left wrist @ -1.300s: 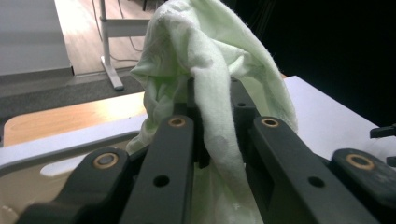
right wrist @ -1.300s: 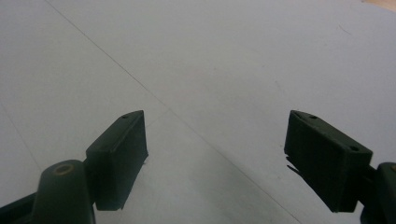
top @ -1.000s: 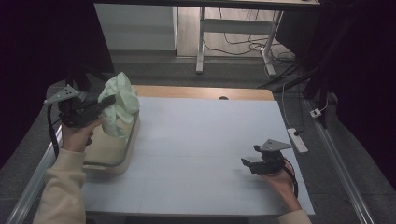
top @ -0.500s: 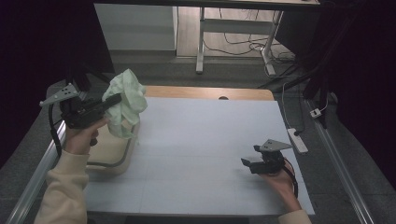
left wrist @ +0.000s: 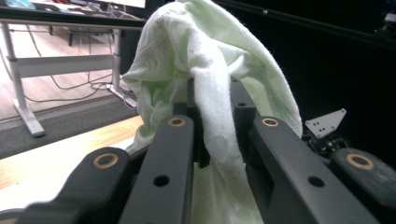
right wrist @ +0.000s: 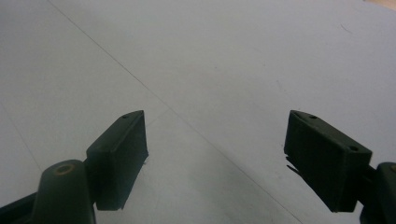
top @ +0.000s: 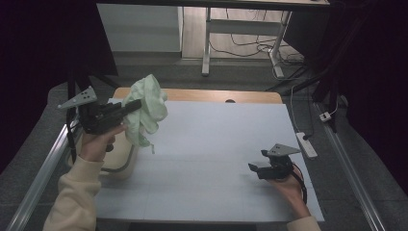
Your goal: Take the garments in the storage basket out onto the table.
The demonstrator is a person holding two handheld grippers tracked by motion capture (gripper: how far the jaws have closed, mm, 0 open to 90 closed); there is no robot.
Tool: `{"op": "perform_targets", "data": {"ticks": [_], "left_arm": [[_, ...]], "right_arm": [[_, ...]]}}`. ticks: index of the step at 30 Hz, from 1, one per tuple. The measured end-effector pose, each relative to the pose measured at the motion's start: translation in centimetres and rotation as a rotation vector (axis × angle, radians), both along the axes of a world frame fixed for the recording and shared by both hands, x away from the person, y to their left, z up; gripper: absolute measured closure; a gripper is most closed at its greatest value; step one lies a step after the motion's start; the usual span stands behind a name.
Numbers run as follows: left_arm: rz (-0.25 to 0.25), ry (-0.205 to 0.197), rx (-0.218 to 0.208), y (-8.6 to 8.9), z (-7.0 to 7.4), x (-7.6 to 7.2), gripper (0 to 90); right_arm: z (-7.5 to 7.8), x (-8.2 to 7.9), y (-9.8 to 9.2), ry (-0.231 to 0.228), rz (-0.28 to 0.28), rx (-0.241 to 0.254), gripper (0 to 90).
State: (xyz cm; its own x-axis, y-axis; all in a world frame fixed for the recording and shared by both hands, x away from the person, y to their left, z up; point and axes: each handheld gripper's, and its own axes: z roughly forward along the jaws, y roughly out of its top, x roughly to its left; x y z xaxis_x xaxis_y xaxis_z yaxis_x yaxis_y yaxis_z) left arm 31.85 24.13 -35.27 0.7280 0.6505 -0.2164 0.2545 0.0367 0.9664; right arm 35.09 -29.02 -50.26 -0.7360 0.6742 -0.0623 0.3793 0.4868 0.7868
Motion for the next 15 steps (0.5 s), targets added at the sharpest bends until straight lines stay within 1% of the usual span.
{"op": "perform_targets", "data": {"ticks": [9,15], "left_arm": [[-0.042,0.021,0.027,-2.2,-0.6,0.8,82.5],[-0.080,0.044,0.058,-3.9,-1.3,1.4,82.5]], "right_arm": [[0.1,0.0,-0.1,0.001,-0.001,-0.002,20.8],[0.1,0.0,-0.1,-0.003,-0.002,0.001,20.8]]}}
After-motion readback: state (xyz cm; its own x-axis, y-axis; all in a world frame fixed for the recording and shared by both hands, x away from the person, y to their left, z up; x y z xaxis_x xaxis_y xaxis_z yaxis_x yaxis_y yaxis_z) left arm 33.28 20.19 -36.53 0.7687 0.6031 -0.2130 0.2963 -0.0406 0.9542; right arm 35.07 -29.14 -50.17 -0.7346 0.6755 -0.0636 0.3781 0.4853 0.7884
